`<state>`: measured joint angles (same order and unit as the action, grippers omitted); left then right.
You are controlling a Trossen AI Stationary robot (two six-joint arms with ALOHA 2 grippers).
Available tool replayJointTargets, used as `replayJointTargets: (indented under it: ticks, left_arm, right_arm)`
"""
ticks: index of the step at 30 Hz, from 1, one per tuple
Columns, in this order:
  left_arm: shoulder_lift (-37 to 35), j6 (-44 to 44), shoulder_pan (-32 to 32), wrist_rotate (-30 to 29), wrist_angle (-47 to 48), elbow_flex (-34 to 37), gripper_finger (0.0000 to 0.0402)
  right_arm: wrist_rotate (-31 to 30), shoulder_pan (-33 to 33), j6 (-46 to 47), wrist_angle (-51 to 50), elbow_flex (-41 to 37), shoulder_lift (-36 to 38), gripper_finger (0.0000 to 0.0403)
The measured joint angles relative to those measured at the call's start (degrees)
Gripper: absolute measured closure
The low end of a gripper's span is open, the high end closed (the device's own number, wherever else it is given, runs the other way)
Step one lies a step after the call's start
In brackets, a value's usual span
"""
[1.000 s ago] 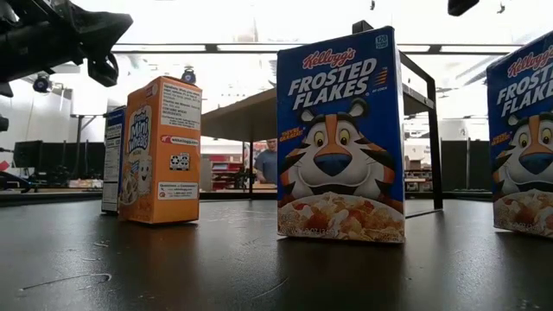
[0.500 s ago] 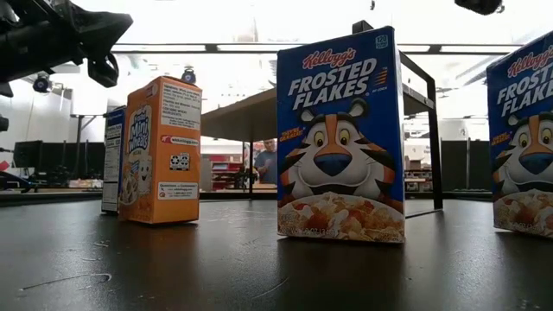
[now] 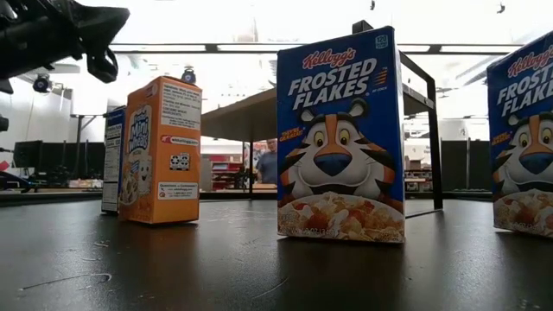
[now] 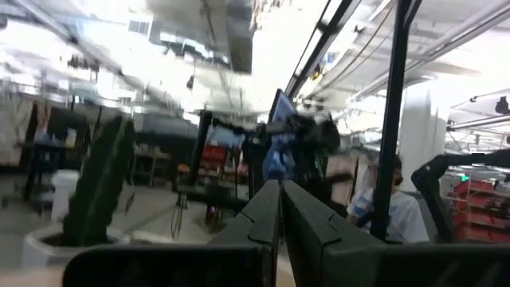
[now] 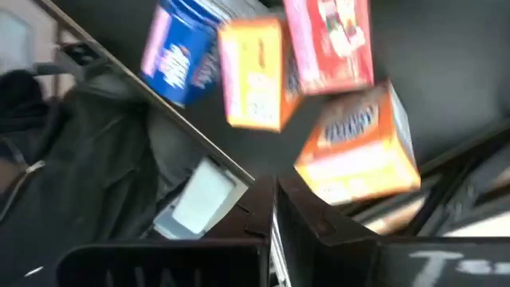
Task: Stack cereal on shelf
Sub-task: Put the middle orange cereal box on the shelf
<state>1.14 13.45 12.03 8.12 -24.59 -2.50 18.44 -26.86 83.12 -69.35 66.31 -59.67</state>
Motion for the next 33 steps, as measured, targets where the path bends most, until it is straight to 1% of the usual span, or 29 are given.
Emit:
replayJointTargets:
  ticks: [2, 5, 8, 11, 15, 19, 22, 25, 27, 29, 33]
  left_arm:
    - [0.0, -1.0, 0.0, 0.0, 0.0, -1.0, 0.0402]
    - [0.0, -2.2, 0.0, 0.0, 0.1, -2.6, 0.0402]
    - [0.0, -2.9, 0.0, 0.0, 0.3, -4.1, 0.0402]
    - [0.0, -4.3, 0.0, 0.0, 0.3, -5.4, 0.0402]
    - [0.0, -5.5, 0.0, 0.0, 1.1, -6.3, 0.0402]
    - [0.0, -5.5, 0.0, 0.0, 1.6, -6.3, 0.0402]
    - [0.0, -5.5, 0.0, 0.0, 1.6, -6.3, 0.0402]
    - [0.0, -5.5, 0.0, 0.0, 1.0, -6.3, 0.0402]
    - [0.0, -6.2, 0.0, -0.8, -1.7, -6.3, 0.0402]
    - [-0.1, -6.9, 0.1, -2.1, -3.0, -7.0, 0.0402]
    - [0.0, -8.8, 0.1, -2.3, -2.1, -9.0, 0.0402]
  right_arm:
    - [-0.7, -1.4, 2.4, 0.6, -0.1, -1.1, 0.0394]
    - [-3.6, -2.3, 5.3, 1.1, -0.2, -1.6, 0.0389]
    - [-6.6, -2.7, 7.0, 1.5, -0.2, -2.2, 0.0372]
    - [-8.1, -2.7, 6.5, 2.7, -0.2, -3.4, 0.0341]
    - [-8.6, -2.7, 4.0, 2.8, -0.2, -6.4, 0.0288]
    - [-6.6, -2.7, 2.5, 3.2, 0.0, -10.0, 0.0237]
    - [-5.9, -3.9, 2.5, 3.9, 2.0, -12.6, 0.0211]
    - [-5.8, -4.7, 3.5, 3.1, 5.1, -15.0, 0.0203]
    - [-6.6, -5.3, 3.7, 1.4, 7.4, -17.0, 0.0202]
    - [-7.9, -6.2, 2.4, 0.0, 9.8, -19.0, 0.0202]
    - [-11.9, -8.3, 0.3, -4.6, 14.1, -23.2, 0.0202]
